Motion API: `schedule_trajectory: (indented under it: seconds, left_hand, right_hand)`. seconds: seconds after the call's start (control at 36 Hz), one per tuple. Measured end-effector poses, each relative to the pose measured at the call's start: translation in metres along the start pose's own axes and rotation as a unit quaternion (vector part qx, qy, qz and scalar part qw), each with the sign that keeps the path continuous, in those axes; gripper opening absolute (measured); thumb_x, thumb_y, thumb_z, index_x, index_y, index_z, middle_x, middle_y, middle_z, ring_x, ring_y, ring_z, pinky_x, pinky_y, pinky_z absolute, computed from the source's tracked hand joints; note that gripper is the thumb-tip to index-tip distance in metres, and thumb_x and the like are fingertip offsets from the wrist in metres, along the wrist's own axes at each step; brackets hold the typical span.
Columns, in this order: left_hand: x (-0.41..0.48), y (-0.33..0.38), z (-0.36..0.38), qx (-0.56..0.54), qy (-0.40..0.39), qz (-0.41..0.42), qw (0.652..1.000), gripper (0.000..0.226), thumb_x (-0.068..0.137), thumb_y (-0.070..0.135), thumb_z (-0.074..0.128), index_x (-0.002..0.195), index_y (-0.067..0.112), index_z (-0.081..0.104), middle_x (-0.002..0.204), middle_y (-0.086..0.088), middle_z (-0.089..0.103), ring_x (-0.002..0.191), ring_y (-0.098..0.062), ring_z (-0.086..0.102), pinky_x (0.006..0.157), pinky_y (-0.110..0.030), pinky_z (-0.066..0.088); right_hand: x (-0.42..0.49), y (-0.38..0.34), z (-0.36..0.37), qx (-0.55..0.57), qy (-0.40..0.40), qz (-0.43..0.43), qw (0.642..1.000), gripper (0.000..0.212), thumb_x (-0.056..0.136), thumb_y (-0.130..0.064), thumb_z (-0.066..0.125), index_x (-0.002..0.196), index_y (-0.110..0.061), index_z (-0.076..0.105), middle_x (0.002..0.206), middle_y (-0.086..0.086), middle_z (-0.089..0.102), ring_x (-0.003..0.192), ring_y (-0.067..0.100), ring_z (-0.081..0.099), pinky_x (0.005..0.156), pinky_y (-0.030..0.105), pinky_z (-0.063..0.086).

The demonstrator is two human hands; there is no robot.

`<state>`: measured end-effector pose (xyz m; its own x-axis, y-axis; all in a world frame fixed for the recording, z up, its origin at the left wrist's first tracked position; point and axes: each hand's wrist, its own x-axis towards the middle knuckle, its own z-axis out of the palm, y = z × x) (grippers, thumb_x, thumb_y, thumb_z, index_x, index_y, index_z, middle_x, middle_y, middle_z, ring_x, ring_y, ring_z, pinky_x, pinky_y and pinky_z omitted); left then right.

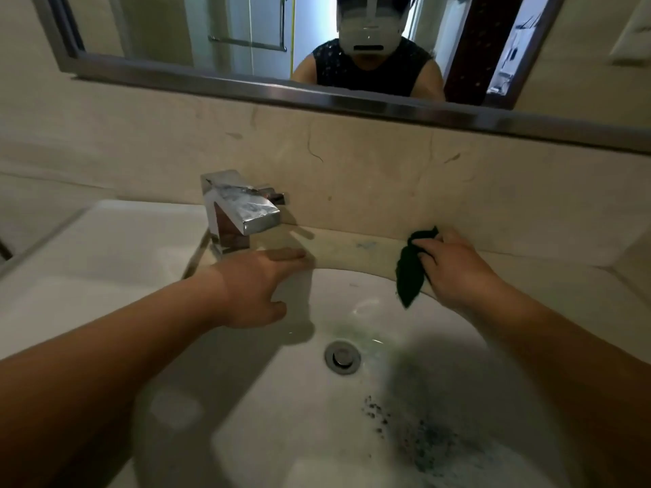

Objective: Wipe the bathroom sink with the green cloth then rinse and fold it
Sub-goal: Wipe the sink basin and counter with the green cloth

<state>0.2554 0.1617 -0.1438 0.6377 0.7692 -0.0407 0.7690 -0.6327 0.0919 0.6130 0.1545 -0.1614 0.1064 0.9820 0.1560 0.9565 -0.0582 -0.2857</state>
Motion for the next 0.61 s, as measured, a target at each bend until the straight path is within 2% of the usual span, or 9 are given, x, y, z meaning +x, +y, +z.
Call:
schedule_trajectory:
  seconds: [0.08, 0.17, 0.22, 0.33, 0.39, 0.47, 0.5, 0.56, 0.61]
  left_hand:
    - [0.002, -0.005, 0.002, -0.009, 0.003, 0.007, 1.000, 0.096, 0.076, 0.051, 0.054, 0.167, 0.036, 0.026, 0.174, 0.009, 0.028, 0.150, -0.025, 0.046, 0.118, -0.041, 0.044]
    - [0.004, -0.007, 0.003, -0.011, 0.001, 0.010, 1.000, 0.097, 0.075, 0.053, 0.054, 0.167, 0.034, 0.027, 0.174, 0.009, 0.029, 0.150, -0.024, 0.045, 0.119, -0.039, 0.043]
    - [0.005, -0.009, 0.004, -0.010, -0.001, 0.010, 1.000, 0.099, 0.074, 0.055, 0.052, 0.167, 0.034, 0.026, 0.174, 0.009, 0.027, 0.151, -0.024, 0.044, 0.119, -0.039, 0.043]
    - [0.006, -0.009, 0.004, -0.006, -0.012, 0.008, 1.000, 0.101, 0.073, 0.060, 0.047, 0.168, 0.036, 0.021, 0.174, 0.011, 0.024, 0.150, -0.025, 0.044, 0.117, -0.042, 0.045]
    - [0.005, -0.008, 0.001, -0.004, -0.022, 0.001, 1.000, 0.100, 0.075, 0.056, 0.051, 0.168, 0.036, 0.019, 0.175, 0.011, 0.022, 0.151, -0.026, 0.043, 0.118, -0.042, 0.044]
    - [0.004, -0.007, -0.005, -0.019, -0.034, -0.001, 0.999, 0.100, 0.075, 0.050, 0.053, 0.168, 0.035, 0.021, 0.175, 0.007, 0.023, 0.153, -0.026, 0.041, 0.120, -0.041, 0.041]
    - [0.002, -0.006, -0.007, -0.026, -0.037, 0.000, 0.999, 0.099, 0.076, 0.048, 0.055, 0.168, 0.035, 0.022, 0.175, 0.005, 0.026, 0.152, -0.027, 0.042, 0.120, -0.040, 0.041]
    - [-0.003, -0.006, -0.010, -0.039, -0.035, 0.004, 0.999, 0.095, 0.080, 0.042, 0.062, 0.167, 0.035, 0.024, 0.171, 0.001, 0.035, 0.147, -0.028, 0.048, 0.118, -0.042, 0.043]
    - [-0.012, -0.011, -0.010, -0.050, -0.026, 0.004, 0.998, 0.091, 0.083, 0.042, 0.064, 0.165, 0.039, 0.024, 0.165, 0.000, 0.042, 0.142, -0.026, 0.051, 0.115, -0.045, 0.047]
  right_hand:
    - [0.014, -0.011, 0.005, 0.008, -0.004, -0.036, 0.999, 0.041, 0.110, -0.025, 0.040, 0.149, -0.022, 0.053, 0.134, 0.007, 0.045, 0.127, 0.027, 0.043, 0.102, 0.023, 0.030]
    - [0.021, -0.018, 0.005, 0.007, -0.022, -0.077, 0.997, 0.040, 0.110, -0.023, 0.042, 0.148, -0.024, 0.054, 0.122, 0.000, 0.044, 0.123, 0.024, 0.043, 0.098, 0.022, 0.028]
    - [0.024, -0.028, 0.005, 0.002, -0.043, -0.112, 0.993, 0.041, 0.110, -0.021, 0.043, 0.149, -0.028, 0.053, 0.121, -0.005, 0.041, 0.123, 0.023, 0.041, 0.100, 0.024, 0.030]
    - [0.032, -0.050, 0.002, 0.028, -0.102, -0.153, 0.983, 0.044, 0.109, -0.013, 0.043, 0.147, -0.033, 0.054, 0.131, -0.010, 0.042, 0.127, 0.018, 0.039, 0.110, 0.024, 0.030]
    - [0.035, -0.063, -0.002, 0.043, -0.140, -0.158, 0.977, 0.047, 0.107, -0.005, 0.044, 0.144, -0.031, 0.058, 0.135, -0.008, 0.042, 0.129, 0.016, 0.039, 0.109, 0.016, 0.026]
    - [0.030, -0.081, -0.011, 0.092, -0.191, -0.141, 0.967, 0.048, 0.103, 0.007, 0.047, 0.131, -0.025, 0.070, 0.135, -0.008, 0.046, 0.124, 0.009, 0.041, 0.098, -0.002, 0.026]
    - [0.025, -0.086, -0.015, 0.097, -0.217, -0.148, 0.960, 0.048, 0.101, 0.007, 0.049, 0.123, -0.028, 0.074, 0.133, -0.010, 0.049, 0.124, 0.009, 0.045, 0.102, 0.001, 0.029]
    - [0.014, -0.096, -0.025, 0.067, -0.270, -0.186, 0.942, 0.049, 0.099, 0.005, 0.053, 0.106, -0.038, 0.077, 0.126, -0.013, 0.056, 0.118, 0.011, 0.053, 0.113, 0.020, 0.037]
    - [0.002, -0.102, -0.041, 0.064, -0.278, -0.212, 0.935, 0.049, 0.097, 0.005, 0.055, 0.100, -0.040, 0.076, 0.120, -0.013, 0.058, 0.114, 0.007, 0.057, 0.108, 0.025, 0.043]
